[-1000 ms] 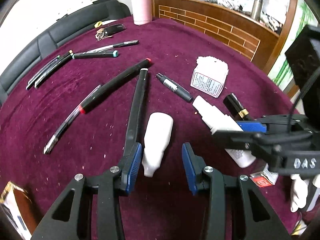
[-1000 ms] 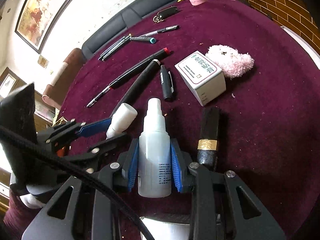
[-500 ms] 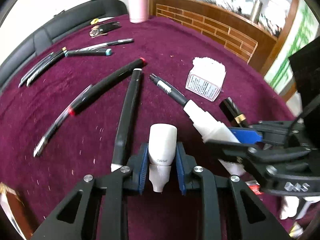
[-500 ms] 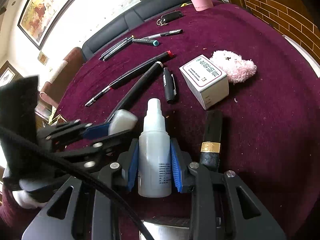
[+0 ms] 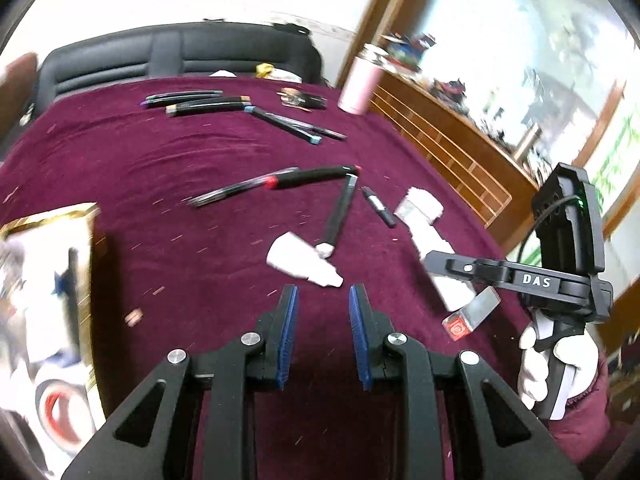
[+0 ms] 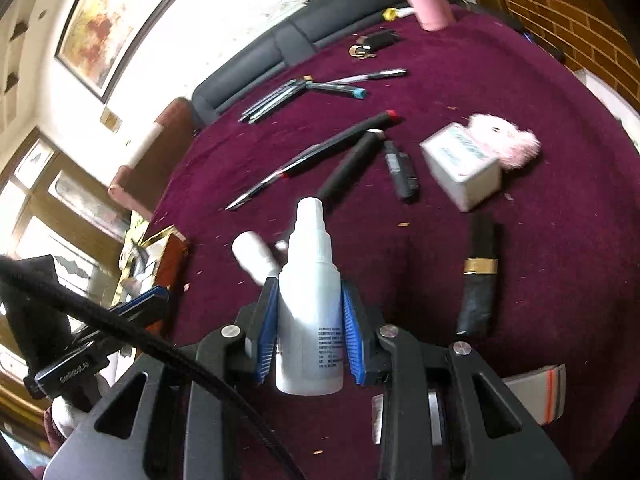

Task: Organize objects
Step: 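Carry the dropper bottle and spray bottle over the tray with both grippers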

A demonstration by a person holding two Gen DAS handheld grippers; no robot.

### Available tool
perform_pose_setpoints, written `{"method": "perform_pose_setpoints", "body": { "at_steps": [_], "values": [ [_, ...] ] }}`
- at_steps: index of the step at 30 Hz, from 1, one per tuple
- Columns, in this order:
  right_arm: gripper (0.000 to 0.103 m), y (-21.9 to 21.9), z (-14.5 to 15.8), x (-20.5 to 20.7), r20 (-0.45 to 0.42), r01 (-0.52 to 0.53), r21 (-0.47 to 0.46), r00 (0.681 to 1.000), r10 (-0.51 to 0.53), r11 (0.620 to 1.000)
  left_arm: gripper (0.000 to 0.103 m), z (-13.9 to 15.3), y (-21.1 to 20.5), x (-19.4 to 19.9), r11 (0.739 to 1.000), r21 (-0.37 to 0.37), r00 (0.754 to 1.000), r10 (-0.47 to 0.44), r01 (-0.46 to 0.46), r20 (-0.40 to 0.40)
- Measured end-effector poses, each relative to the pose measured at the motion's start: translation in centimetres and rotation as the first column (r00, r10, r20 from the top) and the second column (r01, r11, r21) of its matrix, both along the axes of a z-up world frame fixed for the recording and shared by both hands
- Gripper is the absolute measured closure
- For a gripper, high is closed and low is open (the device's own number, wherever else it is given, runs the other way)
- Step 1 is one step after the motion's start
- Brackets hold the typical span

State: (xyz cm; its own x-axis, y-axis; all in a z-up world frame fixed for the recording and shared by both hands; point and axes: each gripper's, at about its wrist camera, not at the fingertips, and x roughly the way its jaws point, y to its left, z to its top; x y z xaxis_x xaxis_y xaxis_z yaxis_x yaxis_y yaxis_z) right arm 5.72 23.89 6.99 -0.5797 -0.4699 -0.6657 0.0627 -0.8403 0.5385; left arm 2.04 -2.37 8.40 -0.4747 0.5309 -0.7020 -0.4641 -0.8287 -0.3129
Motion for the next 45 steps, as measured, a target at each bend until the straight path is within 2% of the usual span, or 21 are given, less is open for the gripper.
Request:
{"method": "perform_pose_setpoints", "body": {
  "at_steps": [3, 7, 8, 10, 14, 15, 18, 20, 22, 26, 29, 30, 31, 32, 35, 36, 37, 39, 41, 42, 45],
  "values": [
    [0.076, -1.6, 0.4, 0.1, -0.007, -0.015, 0.02, 1.0, 0.015, 1.0, 0.081, -0.1, -2.6, 0.9, 0.998, 0.031, 0.999, 0.047, -0.047, 0.008],
    [0.076, -2.1, 0.3, 0.3, 0.0, -0.003, 0.004, 1.0, 0.003, 1.0, 0.078, -0.8, -1.9, 0.8, 0.999, 0.003, 0.999, 0.035, -0.035, 0.028],
    [0.076, -2.1, 0.2, 0.4, 0.002, 0.001, 0.001, 1.0, -0.001, 1.0, 0.076, -1.0, -1.3, 0.5, 0.999, -0.003, 0.999, 0.037, -0.037, 0.032],
    [0.076, -1.9, 0.0, 0.9, 0.008, 0.011, -0.007, 1.0, -0.011, 1.0, 0.058, -1.3, 0.5, -0.9, 0.997, -0.024, 0.997, 0.067, -0.067, 0.041],
    [0.076, -1.1, -0.5, 1.7, 0.02, 0.028, -0.025, 0.999, -0.027, 0.999, 0.054, -2.4, 3.6, -4.6, 0.988, -0.056, 0.985, 0.15, -0.145, 0.082],
    [0.075, -0.7, -0.6, 1.8, 0.023, 0.034, -0.031, 0.999, -0.033, 0.999, 0.054, -2.8, 4.5, -5.4, 0.986, -0.072, 0.984, 0.154, -0.148, 0.086],
    [0.075, 0.2, -0.8, 1.9, 0.022, 0.042, -0.044, 0.999, -0.041, 0.998, 0.053, -4.6, 7.7, -7.3, 0.963, -0.233, 0.985, 0.157, -0.137, 0.068],
    [0.075, 0.6, -0.7, 1.9, 0.014, 0.038, -0.051, 0.999, -0.037, 0.998, 0.05, -5.8, 9.1, -7.7, 0.952, -0.29, 0.99, 0.12, -0.095, 0.07],
    [0.075, 0.7, -0.7, 1.8, 0.006, 0.029, -0.057, 1.0, -0.029, 0.998, 0.044, -6.0, 9.5, -7.5, 0.946, -0.313, 0.995, 0.095, -0.081, 0.03],
    [0.075, 0.6, -1.4, 1.3, 0.003, 0.009, -0.072, 1.0, -0.008, 0.997, 0.037, -6.4, 9.2, -7.9, 0.951, -0.307, 0.997, 0.055, -0.038, 0.046],
    [0.075, 0.5, -2.1, 0.9, 0.013, 0.002, -0.087, 1.0, -0.001, 0.996, 0.022, -6.6, 9.9, -8.0, 0.937, -0.348, 0.998, 0.025, -0.006, 0.051],
    [0.075, 0.5, -2.3, 0.8, 0.016, 0.002, -0.091, 1.0, 0.0, 0.996, 0.006, -6.9, 10.4, -8.2, 0.927, -0.375, 0.998, 0.026, -0.005, 0.049],
    [0.075, 0.5, -2.4, 0.8, 0.018, 0.002, -0.094, 1.0, 0.0, 0.996, 0.002, -7.3, 10.5, -8.4, 0.921, -0.389, 0.997, 0.054, -0.03, 0.051],
    [0.075, 0.4, -2.5, 0.7, 0.018, 0.001, -0.095, 1.0, 0.001, 0.995, 0.002, -7.4, 10.2, -8.7, 0.93, -0.365, 0.995, 0.078, -0.05, 0.062],
    [0.075, 0.3, -2.6, 0.8, 0.019, -0.004, -0.092, 1.0, 0.006, 0.996, 0.003, -7.6, 10.2, -9.2, 0.927, -0.369, 0.993, 0.095, -0.064, 0.065],
    [0.075, 0.3, -2.6, 0.9, 0.02, -0.006, -0.09, 1.0, 0.008, 0.996, 0.013, -7.5, 10.1, -9.1, 0.928, -0.366, 0.994, 0.097, -0.072, 0.05],
    [0.075, 0.3, -2.6, 0.9, 0.021, -0.007, -0.088, 1.0, 0.009, 0.996, 0.033, -7.3, 10.1, -9.0, 0.929, -0.365, 0.997, 0.075, -0.059, 0.03],
    [0.075, 0.3, -2.6, 0.8, 0.023, -0.007, -0.084, 1.0, 0.009, 0.996, 0.061, -7.0, 10.4, -8.5, 0.936, -0.352, 1.0, -0.02, 0.016, -0.009],
    [0.075, 0.2, -2.6, 0.8, 0.024, -0.006, -0.08, 1.0, 0.008, 0.997, 0.066, -6.9, 10.8, -8.0, 0.913, -0.404, 0.996, -0.075, 0.053, -0.04],
    [0.075, 0.1, -2.6, 0.8, 0.024, -0.005, -0.076, 1.0, 0.007, 0.997, 0.073, -6.9, 10.9, -7.8, 0.907, -0.416, 0.995, -0.089, 0.062, -0.046],
    [0.075, -0.1, -2.6, 0.7, 0.024, -0.006, -0.067, 1.0, 0.007, 0.998, 0.074, -6.7, 10.1, -7.3, 0.91, -0.409, 0.993, -0.104, 0.075, -0.049]
  ]
}}
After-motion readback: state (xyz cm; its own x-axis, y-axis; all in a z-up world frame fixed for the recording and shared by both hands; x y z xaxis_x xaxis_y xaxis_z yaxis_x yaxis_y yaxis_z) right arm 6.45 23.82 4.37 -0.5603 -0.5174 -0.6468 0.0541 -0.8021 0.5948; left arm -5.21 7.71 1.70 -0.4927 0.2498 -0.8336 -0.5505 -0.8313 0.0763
